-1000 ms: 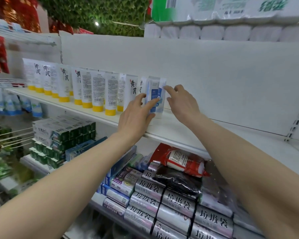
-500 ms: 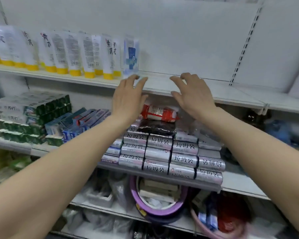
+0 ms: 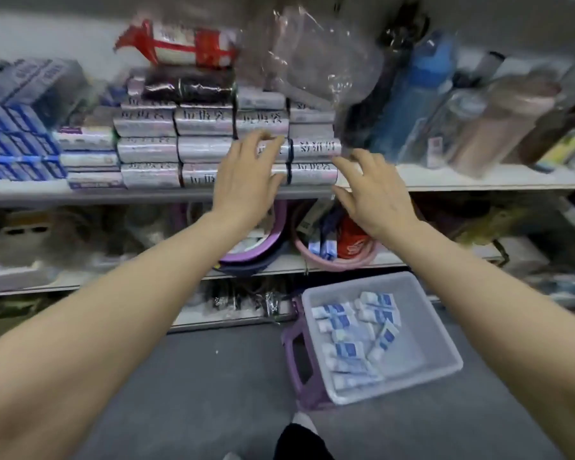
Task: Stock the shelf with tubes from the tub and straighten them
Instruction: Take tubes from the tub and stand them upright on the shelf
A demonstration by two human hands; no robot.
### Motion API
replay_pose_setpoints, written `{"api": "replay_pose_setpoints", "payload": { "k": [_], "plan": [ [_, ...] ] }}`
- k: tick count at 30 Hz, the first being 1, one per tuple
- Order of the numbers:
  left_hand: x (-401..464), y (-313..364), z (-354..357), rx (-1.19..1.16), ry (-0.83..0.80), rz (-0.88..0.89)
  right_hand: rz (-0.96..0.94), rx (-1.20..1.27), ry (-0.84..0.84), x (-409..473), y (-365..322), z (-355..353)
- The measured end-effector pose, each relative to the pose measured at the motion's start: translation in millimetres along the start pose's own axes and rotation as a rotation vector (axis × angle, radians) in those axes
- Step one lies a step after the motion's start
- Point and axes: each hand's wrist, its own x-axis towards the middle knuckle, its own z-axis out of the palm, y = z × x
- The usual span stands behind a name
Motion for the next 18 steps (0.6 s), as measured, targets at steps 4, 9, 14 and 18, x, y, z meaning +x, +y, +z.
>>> {"api": "replay_pose_setpoints", "payload": {
  "k": [4,9,14,18],
  "plan": [
    [-27,35,66,-0.073,-0.142,0.036,0.121,0.034,-0.129,-69,29,44],
    [-64,81,147,-0.145,-0.309,0.075,0.285,0.141,-0.304,-152,66,105],
    [-110,114,235,-0.167,-0.507,0.094,0.484,0.263,-0.536,-241,97,169],
    [-153,129,289,-0.201,-0.688,0.022,0.594,0.316,-0.721,-299,117,219]
  ]
}}
